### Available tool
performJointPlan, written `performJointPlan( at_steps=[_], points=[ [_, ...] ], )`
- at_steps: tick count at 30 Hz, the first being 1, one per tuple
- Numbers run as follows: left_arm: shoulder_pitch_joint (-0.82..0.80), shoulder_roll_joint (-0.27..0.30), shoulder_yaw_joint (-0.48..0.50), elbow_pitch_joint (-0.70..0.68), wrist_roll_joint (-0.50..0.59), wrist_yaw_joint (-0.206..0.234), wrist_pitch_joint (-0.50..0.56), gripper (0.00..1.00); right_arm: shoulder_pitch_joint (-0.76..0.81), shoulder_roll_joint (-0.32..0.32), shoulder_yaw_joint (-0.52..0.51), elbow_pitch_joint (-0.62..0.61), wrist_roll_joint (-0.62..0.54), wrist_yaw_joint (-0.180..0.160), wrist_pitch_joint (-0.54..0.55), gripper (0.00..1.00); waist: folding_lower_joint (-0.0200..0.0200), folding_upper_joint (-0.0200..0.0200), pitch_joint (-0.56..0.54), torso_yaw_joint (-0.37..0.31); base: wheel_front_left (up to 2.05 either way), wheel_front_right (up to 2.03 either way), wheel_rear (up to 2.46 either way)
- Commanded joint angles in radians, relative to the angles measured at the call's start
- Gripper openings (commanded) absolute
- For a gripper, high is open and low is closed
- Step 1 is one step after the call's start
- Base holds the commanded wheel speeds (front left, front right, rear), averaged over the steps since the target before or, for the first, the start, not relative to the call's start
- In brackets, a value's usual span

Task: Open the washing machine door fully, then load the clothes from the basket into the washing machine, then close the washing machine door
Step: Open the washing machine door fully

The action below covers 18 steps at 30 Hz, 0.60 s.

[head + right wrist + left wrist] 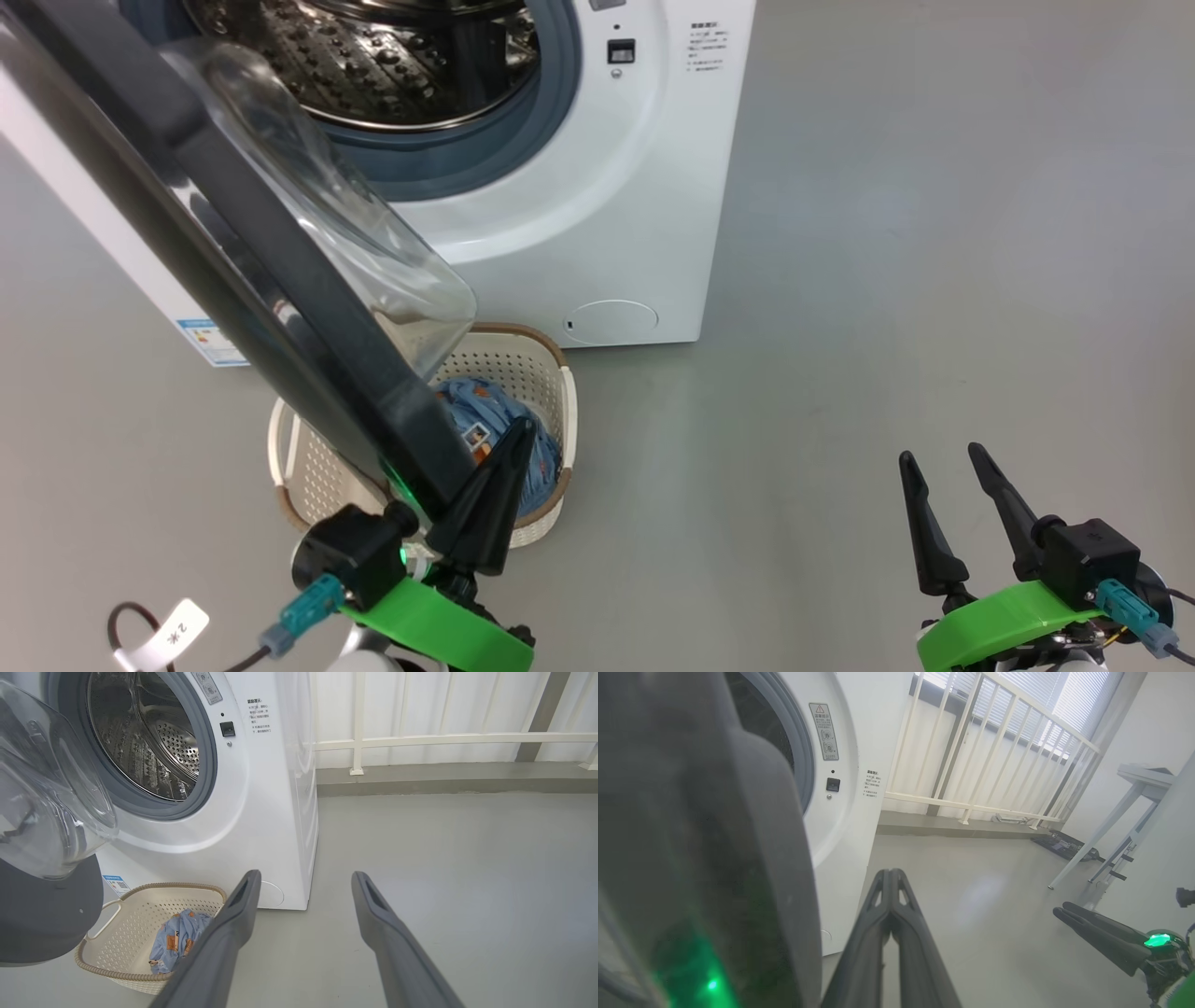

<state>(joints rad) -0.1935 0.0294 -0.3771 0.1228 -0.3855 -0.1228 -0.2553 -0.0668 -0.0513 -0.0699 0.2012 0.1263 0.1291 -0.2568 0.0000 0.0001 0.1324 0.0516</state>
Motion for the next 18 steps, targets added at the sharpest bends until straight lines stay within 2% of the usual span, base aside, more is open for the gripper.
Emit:
performJointPlan(
  at_steps=[1, 18],
  points=[
    [-0.004, 0.021, 0.059, -0.026, -0.002, 0.021, -0.006, 0.0, -0.02, -0.003, 0.029, -0.019, 0.005, 0.002, -0.005, 1.0, 0.0, -0.0001, -0.005, 0.01, 0.0, 0.0, 0.0],
    [0.048, 0.021, 0.094, -0.034, 0.017, 0.065, -0.006, 0.0, -0.014, -0.002, 0.027, -0.019, 0.008, 0.002, -0.005, 1.0, 0.0, -0.0001, -0.014, 0.082, 0.0, 0.0, 0.0]
  ],
)
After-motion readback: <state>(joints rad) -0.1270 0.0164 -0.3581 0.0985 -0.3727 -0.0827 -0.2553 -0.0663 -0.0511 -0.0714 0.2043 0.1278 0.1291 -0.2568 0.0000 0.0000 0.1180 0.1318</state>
